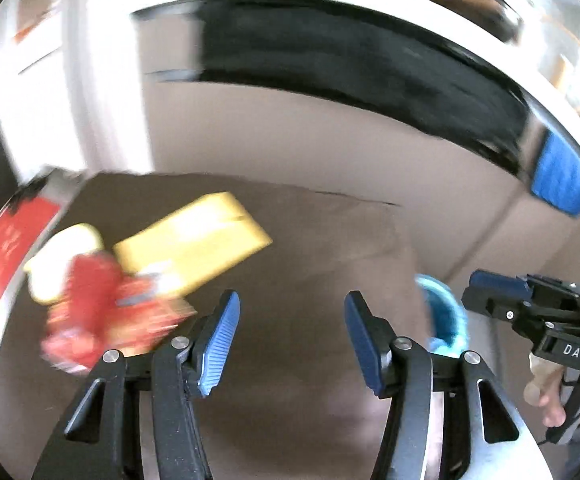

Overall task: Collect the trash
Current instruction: 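Grasp the red can with the left tool while the right grasps the red snack bag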

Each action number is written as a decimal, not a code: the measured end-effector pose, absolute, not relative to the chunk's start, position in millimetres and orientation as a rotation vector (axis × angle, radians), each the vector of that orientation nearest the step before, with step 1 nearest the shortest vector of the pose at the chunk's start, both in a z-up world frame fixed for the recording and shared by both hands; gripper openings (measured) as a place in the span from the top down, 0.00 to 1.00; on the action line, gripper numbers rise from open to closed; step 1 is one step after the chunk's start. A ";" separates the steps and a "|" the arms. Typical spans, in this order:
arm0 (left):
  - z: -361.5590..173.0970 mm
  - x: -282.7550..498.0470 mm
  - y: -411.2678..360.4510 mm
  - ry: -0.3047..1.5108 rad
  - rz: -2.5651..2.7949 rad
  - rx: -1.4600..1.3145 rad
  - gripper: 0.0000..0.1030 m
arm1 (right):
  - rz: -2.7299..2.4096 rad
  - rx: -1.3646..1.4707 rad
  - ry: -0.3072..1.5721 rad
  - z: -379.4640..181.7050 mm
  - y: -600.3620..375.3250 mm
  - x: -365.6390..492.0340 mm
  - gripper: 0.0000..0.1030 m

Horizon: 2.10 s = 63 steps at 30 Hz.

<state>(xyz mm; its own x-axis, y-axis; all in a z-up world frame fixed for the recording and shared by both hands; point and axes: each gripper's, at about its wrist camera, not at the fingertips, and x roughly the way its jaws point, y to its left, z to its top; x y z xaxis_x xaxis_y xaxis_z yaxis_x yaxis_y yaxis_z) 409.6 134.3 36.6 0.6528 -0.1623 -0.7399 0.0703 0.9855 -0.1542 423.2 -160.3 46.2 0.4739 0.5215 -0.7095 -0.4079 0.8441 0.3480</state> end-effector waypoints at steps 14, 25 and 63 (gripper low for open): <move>-2.4 341.1 348.1 0.850 0.117 -0.339 0.46 | 0.746 0.165 1.070 -15.7 74.1 454.3 0.67; -8.3 374.1 359.9 0.878 -0.049 -0.455 0.42 | 0.758 -0.016 1.080 -39.1 112.2 463.6 0.78; -48.4 455.2 328.7 1.031 -0.134 -0.544 0.32 | 1.045 -0.232 1.102 -37.0 55.4 407.6 0.82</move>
